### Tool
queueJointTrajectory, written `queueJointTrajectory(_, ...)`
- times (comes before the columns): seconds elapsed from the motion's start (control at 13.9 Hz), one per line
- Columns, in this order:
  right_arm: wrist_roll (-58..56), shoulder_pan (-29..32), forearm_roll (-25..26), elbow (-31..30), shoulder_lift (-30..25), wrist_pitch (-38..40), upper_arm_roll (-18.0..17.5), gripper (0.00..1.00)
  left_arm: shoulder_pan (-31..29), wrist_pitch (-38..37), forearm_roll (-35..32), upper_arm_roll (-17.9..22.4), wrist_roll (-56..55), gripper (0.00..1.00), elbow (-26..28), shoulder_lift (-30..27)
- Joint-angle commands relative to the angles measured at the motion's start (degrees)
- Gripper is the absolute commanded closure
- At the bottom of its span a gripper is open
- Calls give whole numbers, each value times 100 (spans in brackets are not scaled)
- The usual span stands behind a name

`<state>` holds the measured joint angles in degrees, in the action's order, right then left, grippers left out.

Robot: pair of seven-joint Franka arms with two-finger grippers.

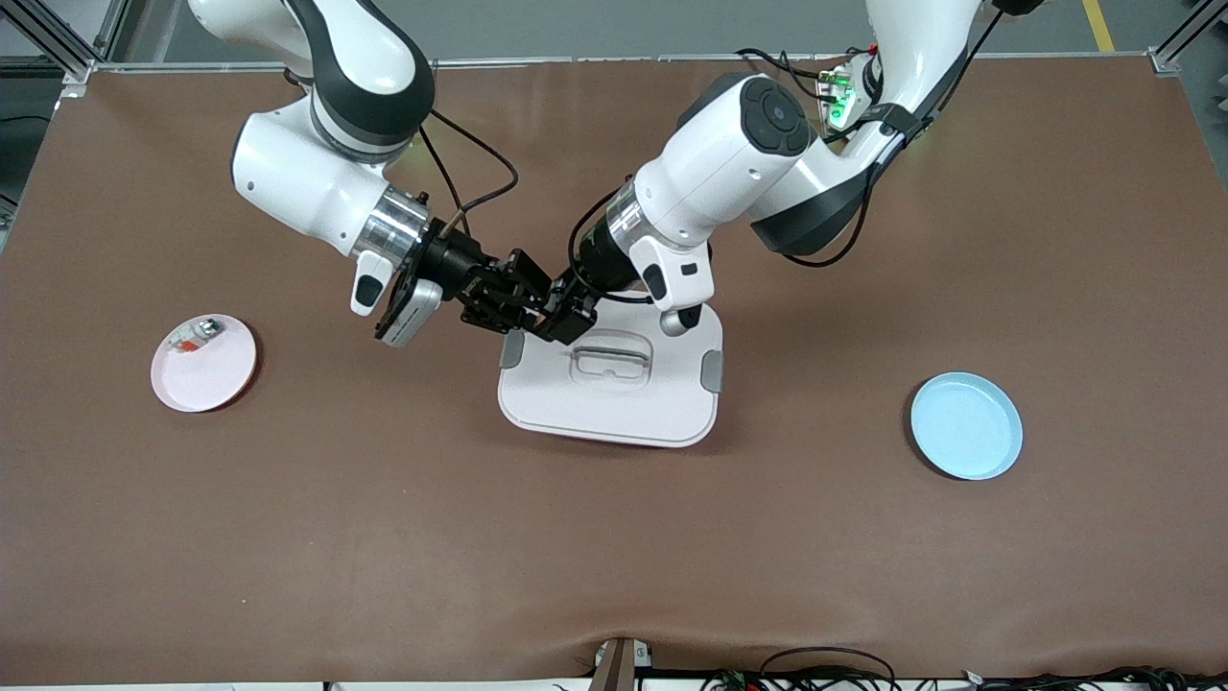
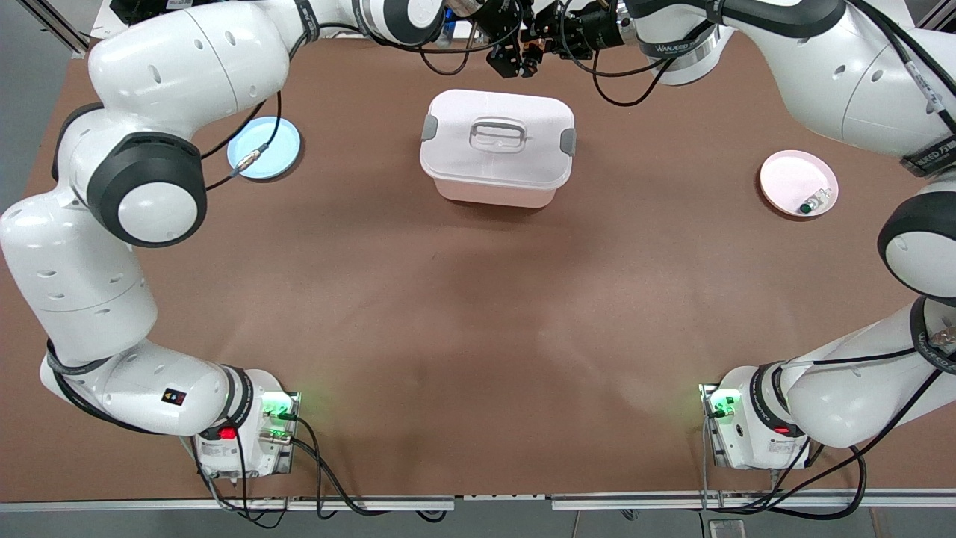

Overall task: Transfer orange switch to right arm and place
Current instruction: 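Open the left gripper and pull back while the right gripper carries switch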

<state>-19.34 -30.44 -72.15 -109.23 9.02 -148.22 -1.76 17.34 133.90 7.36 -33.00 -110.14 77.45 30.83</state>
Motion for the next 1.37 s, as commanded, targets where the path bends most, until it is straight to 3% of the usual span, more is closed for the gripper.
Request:
queueJointTrajectory(0.0,-454,64,25,-2,65,4,18,100,15,-4,81,4,19,0,-2,-121)
queueJointTrajectory(0.43,-2362,495,114,-844,30,4,27,100,-169,-170,29,5,134,0,16,-402)
queueJointTrajectory(0.79,-4154,1118,166,-1828,-119,56,36,100,-713,-1285,72,-13,677,0,16,-1034)
queueJointTrajectory(1.01,-4500,1566,998,-2181,-172,206,44,100,-1178,-2023,90,-13,1300,0,16,-1446)
queueJointTrajectory(1.3,-4518,2234,2650,-2515,-286,513,44,100,-1829,-3017,99,4,2706,0,25,-1895)
